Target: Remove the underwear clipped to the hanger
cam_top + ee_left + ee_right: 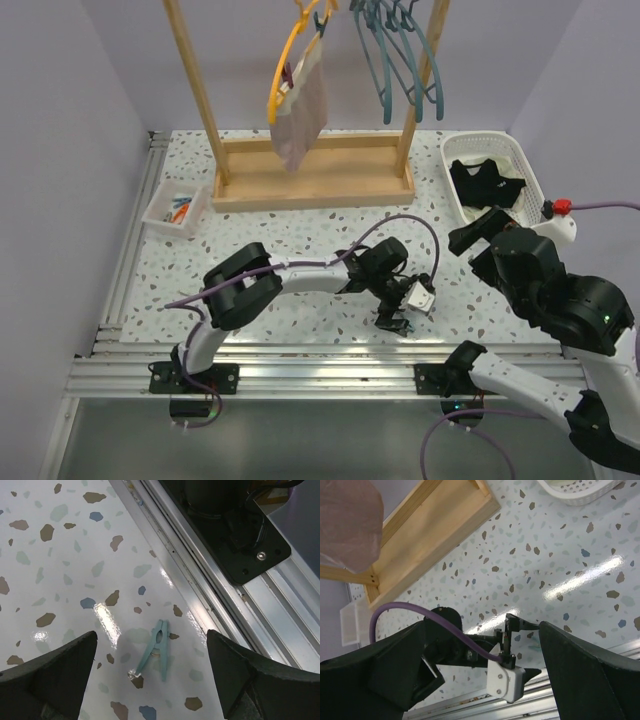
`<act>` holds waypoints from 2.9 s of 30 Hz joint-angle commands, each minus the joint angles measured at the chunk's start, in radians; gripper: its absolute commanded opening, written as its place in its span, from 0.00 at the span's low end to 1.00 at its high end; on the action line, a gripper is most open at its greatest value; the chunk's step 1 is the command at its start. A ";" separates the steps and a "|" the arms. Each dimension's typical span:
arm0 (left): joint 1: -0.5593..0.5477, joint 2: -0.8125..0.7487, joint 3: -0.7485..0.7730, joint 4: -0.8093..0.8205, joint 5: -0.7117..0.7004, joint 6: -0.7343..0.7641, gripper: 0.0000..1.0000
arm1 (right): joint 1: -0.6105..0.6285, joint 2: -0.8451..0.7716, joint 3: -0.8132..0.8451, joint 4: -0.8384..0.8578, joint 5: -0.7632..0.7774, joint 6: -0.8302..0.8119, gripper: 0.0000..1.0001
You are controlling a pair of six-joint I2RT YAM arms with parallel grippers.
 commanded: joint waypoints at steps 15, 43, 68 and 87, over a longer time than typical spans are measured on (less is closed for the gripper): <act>-0.010 0.131 0.048 -0.052 0.040 0.051 0.72 | -0.003 -0.009 0.004 -0.094 0.019 -0.043 0.98; 0.821 -0.493 -0.097 -0.453 -0.397 -0.497 0.00 | -0.003 0.105 -0.205 0.188 -0.194 -0.192 0.98; 1.400 -0.311 -0.038 -0.286 -0.687 -0.733 0.00 | -0.009 0.271 -0.209 0.303 -0.300 -0.320 0.98; 1.399 -0.590 -0.192 -0.268 -0.555 -0.880 1.00 | -0.014 0.288 -0.168 0.473 -0.446 -0.529 0.98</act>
